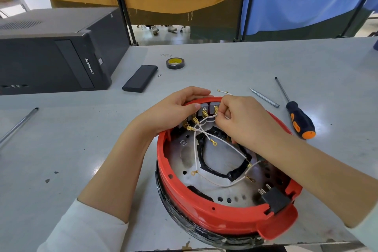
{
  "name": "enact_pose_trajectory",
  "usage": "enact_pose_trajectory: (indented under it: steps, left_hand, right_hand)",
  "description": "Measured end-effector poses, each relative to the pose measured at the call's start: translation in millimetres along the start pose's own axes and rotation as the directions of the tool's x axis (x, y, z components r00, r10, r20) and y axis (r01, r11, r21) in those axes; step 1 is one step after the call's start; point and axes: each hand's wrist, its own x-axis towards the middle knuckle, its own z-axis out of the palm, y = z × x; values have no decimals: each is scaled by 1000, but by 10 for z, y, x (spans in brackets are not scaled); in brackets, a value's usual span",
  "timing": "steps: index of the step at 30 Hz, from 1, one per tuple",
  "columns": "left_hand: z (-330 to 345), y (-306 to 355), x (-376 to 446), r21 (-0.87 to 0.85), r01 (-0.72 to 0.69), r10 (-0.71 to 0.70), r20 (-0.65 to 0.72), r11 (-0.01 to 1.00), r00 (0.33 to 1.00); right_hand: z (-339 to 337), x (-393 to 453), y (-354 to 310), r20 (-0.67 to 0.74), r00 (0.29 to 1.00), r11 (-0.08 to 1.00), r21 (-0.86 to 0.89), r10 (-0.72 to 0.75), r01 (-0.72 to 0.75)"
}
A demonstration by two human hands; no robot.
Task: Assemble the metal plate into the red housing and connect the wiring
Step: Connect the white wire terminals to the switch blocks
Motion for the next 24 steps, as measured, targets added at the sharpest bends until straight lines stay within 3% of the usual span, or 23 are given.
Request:
enact_pose_trajectory:
  steps: [24]
  left_hand:
    - [3, 62, -30, 50, 24, -24, 1, 998, 1000]
  right_hand:
    - [29, -13, 31, -48, 999, 1000, -17, -19, 18]
